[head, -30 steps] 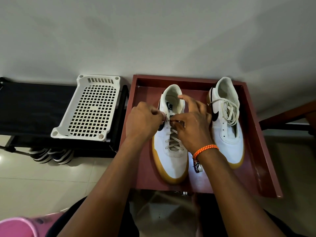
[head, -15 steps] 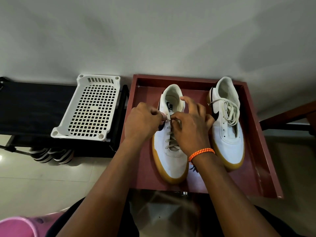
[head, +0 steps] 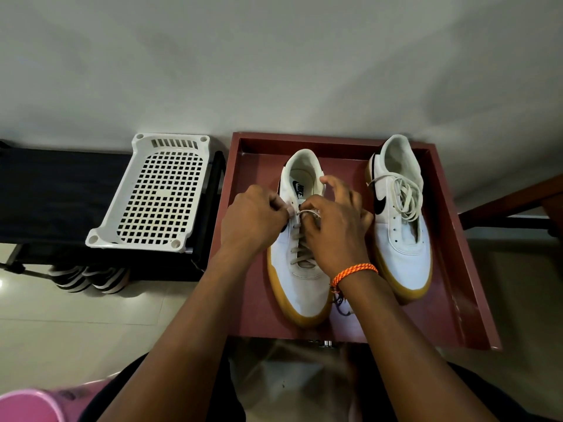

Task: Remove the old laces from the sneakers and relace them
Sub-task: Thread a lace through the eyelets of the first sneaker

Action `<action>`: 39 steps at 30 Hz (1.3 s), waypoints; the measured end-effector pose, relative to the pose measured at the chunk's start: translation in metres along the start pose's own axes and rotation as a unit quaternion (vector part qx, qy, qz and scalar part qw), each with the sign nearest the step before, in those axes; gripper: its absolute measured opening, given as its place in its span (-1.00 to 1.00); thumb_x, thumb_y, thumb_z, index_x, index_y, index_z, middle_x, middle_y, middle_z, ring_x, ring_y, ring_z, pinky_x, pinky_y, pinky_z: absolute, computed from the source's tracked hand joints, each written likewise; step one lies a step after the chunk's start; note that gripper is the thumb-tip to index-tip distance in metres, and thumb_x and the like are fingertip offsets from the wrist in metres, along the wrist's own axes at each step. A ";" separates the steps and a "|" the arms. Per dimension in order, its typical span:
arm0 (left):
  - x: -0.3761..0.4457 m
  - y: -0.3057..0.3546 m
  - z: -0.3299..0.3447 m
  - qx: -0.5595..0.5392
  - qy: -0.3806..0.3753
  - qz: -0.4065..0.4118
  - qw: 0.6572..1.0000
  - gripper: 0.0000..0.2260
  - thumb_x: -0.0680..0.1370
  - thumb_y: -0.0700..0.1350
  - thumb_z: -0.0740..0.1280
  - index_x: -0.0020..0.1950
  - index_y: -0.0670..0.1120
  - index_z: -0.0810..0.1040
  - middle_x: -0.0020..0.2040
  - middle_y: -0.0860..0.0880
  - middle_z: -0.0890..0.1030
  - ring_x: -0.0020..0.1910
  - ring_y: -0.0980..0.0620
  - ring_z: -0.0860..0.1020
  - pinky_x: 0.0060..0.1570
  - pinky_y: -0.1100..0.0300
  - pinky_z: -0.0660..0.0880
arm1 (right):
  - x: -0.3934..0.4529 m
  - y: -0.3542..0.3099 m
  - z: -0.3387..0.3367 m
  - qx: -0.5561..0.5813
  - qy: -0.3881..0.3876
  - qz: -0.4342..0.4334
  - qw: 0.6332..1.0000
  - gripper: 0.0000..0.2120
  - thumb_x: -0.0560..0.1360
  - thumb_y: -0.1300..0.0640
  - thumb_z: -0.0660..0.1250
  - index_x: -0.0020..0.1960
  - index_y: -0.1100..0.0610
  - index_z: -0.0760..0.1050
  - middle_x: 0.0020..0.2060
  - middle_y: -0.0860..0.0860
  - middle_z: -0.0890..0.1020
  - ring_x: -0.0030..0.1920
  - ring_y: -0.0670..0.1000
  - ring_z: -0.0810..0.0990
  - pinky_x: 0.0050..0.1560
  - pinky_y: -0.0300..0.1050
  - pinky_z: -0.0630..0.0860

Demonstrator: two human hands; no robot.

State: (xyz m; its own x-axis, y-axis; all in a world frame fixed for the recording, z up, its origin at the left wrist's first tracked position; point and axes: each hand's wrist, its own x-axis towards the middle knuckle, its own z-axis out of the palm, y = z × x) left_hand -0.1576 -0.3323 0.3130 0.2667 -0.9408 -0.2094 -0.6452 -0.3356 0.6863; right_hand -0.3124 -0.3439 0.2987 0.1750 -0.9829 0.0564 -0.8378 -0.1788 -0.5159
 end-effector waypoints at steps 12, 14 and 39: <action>-0.001 -0.001 -0.007 -0.261 -0.093 -0.068 0.958 -0.79 0.72 -0.25 0.29 -0.01 -0.27 0.69 -0.20 -0.10 0.68 -0.29 0.07 0.58 -0.35 0.32 0.49 | 0.004 0.015 -0.005 0.041 0.011 -0.059 0.997 -0.91 0.53 0.17 0.42 0.02 0.02 0.63 0.44 -0.02 0.43 0.31 0.13 0.50 0.21 0.12 0.52; -0.001 0.001 -0.014 -0.322 -0.100 -0.052 0.940 -0.77 0.73 -0.23 0.28 -0.04 -0.23 0.67 -0.17 -0.11 0.67 -0.22 0.04 0.61 -0.24 0.27 0.55 | 0.003 0.016 -0.006 0.049 0.007 -0.066 0.997 -0.91 0.54 0.17 0.42 0.02 0.02 0.62 0.45 -0.03 0.42 0.28 0.10 0.53 0.17 0.10 0.55; 0.002 -0.006 0.003 -0.099 -0.013 0.025 0.995 -0.78 0.68 0.00 0.38 -0.10 -0.06 0.64 -0.29 -0.01 0.70 -0.30 -0.03 0.66 -0.11 -0.13 0.66 | 0.005 0.024 -0.006 0.077 -0.017 -0.091 0.993 -0.84 0.55 0.17 0.41 0.10 -0.01 0.61 0.52 -0.12 0.32 0.28 0.07 0.56 0.15 0.07 0.59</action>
State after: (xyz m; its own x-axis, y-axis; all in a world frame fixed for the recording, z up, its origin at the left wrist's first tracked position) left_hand -0.1561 -0.3323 0.3064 0.2174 -0.9579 -0.1873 -0.5028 -0.2744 0.8197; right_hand -0.3348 -0.3531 0.2914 0.3345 -0.9329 0.1333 -0.7026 -0.3412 -0.6245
